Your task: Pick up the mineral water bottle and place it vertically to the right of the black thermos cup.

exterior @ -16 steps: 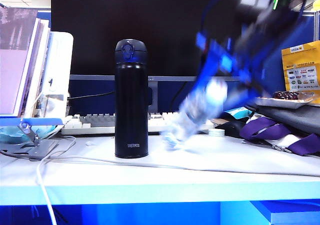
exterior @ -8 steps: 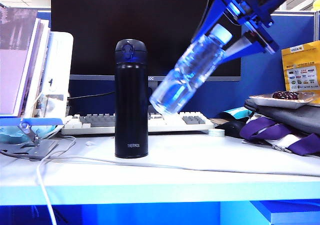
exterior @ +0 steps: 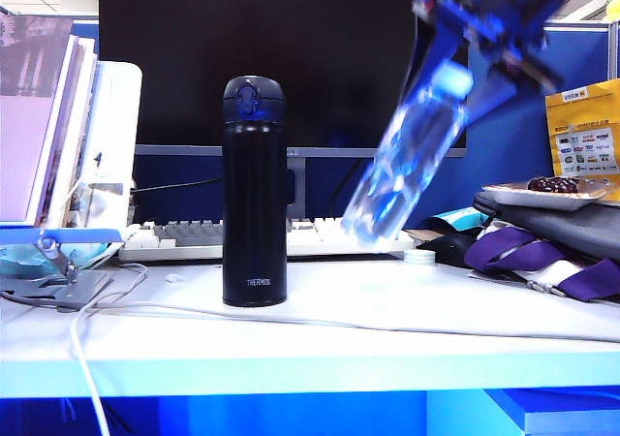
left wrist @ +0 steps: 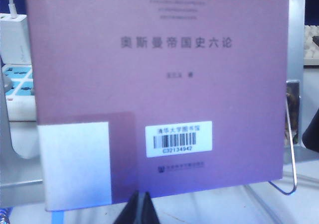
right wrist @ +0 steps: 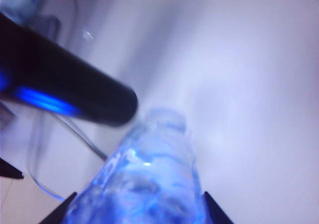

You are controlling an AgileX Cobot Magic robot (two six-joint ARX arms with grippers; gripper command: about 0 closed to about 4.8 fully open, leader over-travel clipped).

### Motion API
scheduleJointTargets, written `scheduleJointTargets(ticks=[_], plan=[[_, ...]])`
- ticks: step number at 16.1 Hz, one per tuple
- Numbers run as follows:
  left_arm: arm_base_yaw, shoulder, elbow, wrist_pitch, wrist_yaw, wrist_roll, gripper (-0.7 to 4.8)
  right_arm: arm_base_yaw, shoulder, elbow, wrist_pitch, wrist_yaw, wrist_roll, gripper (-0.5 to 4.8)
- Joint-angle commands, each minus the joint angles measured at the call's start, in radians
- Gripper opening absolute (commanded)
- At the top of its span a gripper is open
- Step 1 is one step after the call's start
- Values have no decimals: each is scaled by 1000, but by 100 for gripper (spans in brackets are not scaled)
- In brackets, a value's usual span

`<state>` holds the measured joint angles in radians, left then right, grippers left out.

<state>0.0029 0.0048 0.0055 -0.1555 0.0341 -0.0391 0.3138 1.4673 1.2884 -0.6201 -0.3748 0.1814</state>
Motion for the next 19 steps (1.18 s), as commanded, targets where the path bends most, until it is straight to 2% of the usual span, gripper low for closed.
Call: scheduleJointTargets(ticks=[1, 7, 16, 19], plan=[[0, -3, 0, -12, 5, 2, -5, 1, -18, 126, 40, 2, -75, 304], [0, -3, 0, -12, 4, 2, -5, 2, -17, 178, 50, 43, -232, 304], [0, -3, 0, -12, 5, 2, -5, 4, -21, 178, 200, 36, -320, 305], [0, -3, 0, -12, 4, 2, -5, 14, -25, 178, 127, 16, -314, 305]])
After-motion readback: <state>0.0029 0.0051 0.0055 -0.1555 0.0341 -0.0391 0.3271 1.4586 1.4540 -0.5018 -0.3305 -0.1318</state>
